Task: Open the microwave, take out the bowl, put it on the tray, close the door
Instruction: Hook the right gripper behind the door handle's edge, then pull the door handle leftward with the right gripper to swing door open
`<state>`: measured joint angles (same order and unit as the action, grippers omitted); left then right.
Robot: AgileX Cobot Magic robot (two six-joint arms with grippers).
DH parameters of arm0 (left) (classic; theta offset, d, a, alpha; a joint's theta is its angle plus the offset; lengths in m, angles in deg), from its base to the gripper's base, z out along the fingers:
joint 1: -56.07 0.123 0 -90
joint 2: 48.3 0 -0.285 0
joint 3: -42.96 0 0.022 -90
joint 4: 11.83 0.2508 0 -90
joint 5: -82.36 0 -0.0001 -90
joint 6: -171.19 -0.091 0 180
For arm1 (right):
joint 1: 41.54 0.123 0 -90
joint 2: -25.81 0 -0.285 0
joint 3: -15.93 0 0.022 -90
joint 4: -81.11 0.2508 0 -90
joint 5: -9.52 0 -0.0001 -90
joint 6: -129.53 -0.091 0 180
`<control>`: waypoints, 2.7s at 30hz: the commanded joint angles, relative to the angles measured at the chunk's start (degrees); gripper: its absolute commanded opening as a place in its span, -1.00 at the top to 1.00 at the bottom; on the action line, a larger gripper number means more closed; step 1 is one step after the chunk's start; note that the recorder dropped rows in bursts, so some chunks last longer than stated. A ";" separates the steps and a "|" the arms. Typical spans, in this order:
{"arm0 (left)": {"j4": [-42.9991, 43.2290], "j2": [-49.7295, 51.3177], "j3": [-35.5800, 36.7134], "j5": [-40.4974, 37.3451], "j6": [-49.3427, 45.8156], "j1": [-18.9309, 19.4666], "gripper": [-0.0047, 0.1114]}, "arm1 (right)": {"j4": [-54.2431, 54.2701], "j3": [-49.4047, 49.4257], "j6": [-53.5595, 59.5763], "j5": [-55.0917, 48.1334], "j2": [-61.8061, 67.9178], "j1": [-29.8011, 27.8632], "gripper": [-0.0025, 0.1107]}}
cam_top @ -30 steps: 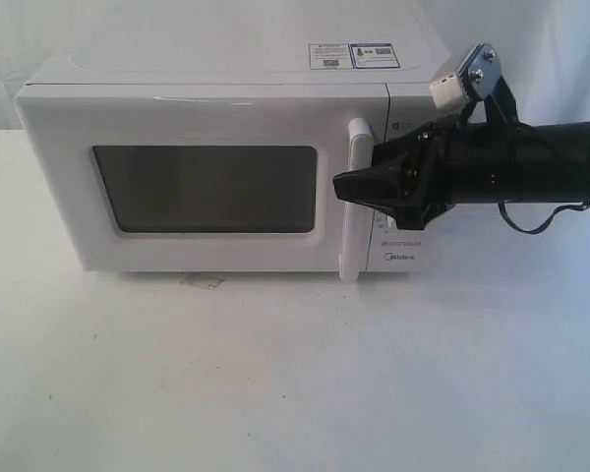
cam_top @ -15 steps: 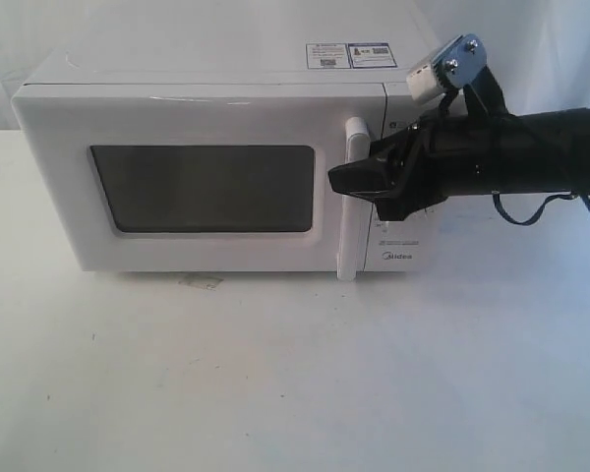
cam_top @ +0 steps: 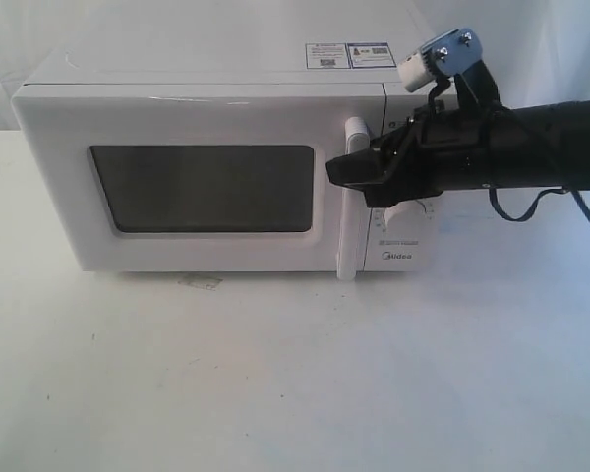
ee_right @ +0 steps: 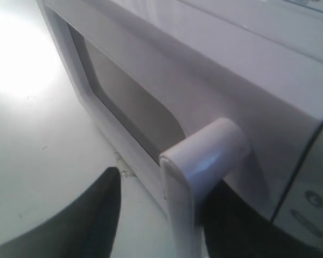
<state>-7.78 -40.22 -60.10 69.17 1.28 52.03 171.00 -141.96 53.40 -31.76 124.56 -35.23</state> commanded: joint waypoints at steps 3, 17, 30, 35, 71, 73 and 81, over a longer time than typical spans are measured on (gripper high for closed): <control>-0.21 -0.29 0.27 -0.09 -0.05 0.13 0.92 | 10.07 -3.66 2.04 2.83 0.61 0.61 0.91; -0.21 -0.29 0.27 -0.09 -0.05 0.13 0.92 | 10.07 -3.66 -1.77 5.20 0.61 1.56 0.05; -0.21 -0.29 0.27 -0.09 -0.05 0.13 0.92 | 10.07 -3.66 -1.77 8.50 0.61 1.68 0.79; -0.21 -0.29 0.27 -0.09 -0.05 0.13 0.92 | 10.07 -3.66 -0.34 6.19 0.61 1.68 0.96; -0.21 -0.29 0.27 -0.09 -0.05 0.13 0.92 | -2.18 6.41 3.91 -28.68 -9.11 1.68 0.79; -0.21 -0.29 0.27 -0.09 -0.05 0.13 0.92 | -3.67 7.46 3.78 -28.68 -11.19 1.68 0.60; -0.21 -0.29 0.27 -0.09 -0.05 0.13 0.92 | -7.32 12.76 -0.88 -19.15 -20.63 1.68 0.14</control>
<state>-7.78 -40.22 -60.10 69.17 1.28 52.07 159.08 -129.72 54.34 -51.70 107.53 -33.87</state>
